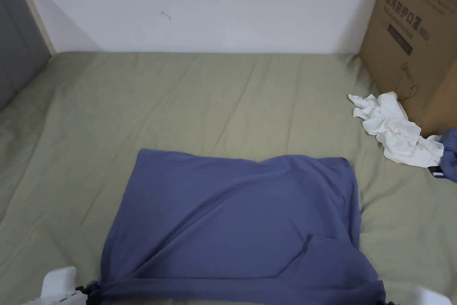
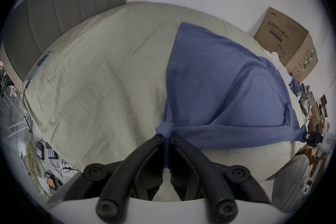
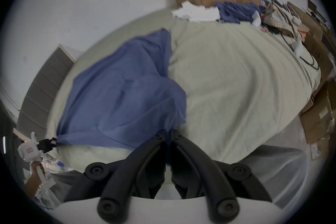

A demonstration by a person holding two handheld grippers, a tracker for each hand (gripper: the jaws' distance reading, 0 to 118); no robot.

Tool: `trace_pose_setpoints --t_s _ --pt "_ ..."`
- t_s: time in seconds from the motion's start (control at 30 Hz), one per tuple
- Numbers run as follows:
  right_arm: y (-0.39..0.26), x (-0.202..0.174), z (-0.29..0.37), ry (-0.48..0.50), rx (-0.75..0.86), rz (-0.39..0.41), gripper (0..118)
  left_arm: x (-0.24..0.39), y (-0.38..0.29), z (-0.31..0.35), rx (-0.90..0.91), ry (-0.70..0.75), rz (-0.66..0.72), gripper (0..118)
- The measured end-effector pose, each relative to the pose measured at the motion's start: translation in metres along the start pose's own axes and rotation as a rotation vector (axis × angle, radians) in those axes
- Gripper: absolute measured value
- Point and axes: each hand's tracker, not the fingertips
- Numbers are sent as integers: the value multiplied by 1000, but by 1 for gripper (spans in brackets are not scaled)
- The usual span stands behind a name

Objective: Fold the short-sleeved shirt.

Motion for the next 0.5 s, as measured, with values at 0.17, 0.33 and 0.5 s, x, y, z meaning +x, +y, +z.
trace_pose_setpoints --t_s 0.17,0.33,0.5 --pt "-4 2 -19 -35 -70 -4 7 2 0 -1 -12 13 28 11" --pt "0 -3 -19 -77 -91 30 78 1 8 5 -62 -56 95 82" --pt "18 -9 6 -33 3 36 109 18 23 30 -17 -67 102 97"
